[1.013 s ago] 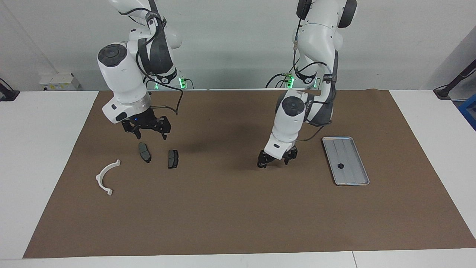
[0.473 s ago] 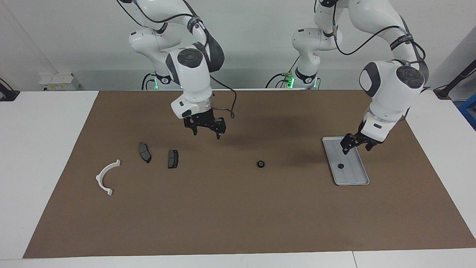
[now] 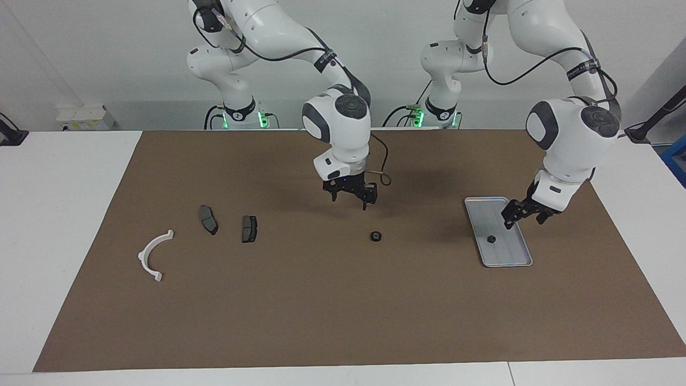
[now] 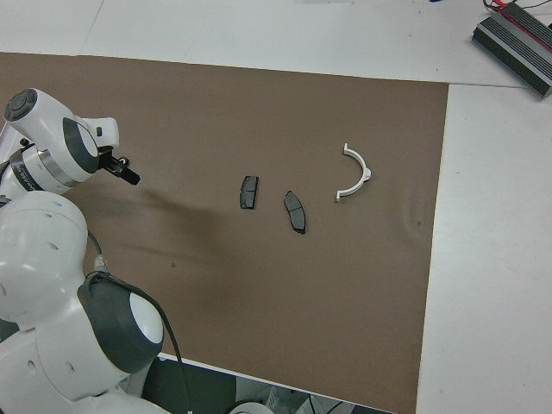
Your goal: Place bearing gear from tray to pile
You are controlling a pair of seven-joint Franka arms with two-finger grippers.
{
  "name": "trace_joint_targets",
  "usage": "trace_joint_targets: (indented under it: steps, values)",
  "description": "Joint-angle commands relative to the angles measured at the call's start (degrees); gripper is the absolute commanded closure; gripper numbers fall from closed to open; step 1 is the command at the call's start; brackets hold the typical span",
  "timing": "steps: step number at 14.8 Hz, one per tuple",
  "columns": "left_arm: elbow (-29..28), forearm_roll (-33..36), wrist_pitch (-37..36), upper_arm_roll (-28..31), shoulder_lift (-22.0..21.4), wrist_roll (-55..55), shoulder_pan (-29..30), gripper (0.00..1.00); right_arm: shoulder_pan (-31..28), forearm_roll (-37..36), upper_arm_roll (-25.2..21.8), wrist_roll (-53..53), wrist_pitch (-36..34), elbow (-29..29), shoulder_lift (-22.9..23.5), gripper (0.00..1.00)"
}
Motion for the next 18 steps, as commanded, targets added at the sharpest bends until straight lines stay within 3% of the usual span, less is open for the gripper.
trace_joint_targets:
  steps: [1, 5, 8, 10, 15, 17, 18]
  values:
    - [-3.24, 0.03, 5.79, -0.50, 1.13, 0.56, 0.54, 0.00, 1.09, -2.23, -0.29, 3.72, -4.85, 11.73, 9.40, 0.00]
    - [-4.91, 0.03, 8.79, -0.50, 4.03, 0.39, -0.08, 0.00, 1.62, -1.97, -0.20, 5.30, -12.68, 26.74, 17.22, 0.00]
    - [-9.21, 0.03, 10.45, -0.50, 3.33, 0.39, -0.34, 0.07, 2.15, -1.97, -0.46, 6.09, -12.60, 31.68, 21.71, 0.00]
    - [-12.20, 0.03, 14.32, -0.59, 3.16, 0.30, -0.43, 0.07, 2.15, -2.06, -0.29, 6.09, -12.34, 32.23, 22.33, 0.00]
    - [-12.92, 0.03, 15.30, -0.50, 3.33, 0.21, -1.05, 0.06, 1.10, -1.71, -0.11, 5.83, -10.85, 31.87, 23.39, 0.00]
    - [-13.01, 0.03, 15.39, -0.50, 3.33, 0.21, -1.40, 0.07, -0.05, 1.87, -0.03, 5.74, -6.83, 31.44, 23.56, 0.00]
    - [-13.09, 0.03, 15.47, -0.50, 3.42, 0.13, -1.74, 0.22, -0.22, 3.90, -0.03, 5.65, -5.67, 31.35, 23.65, 0.00]
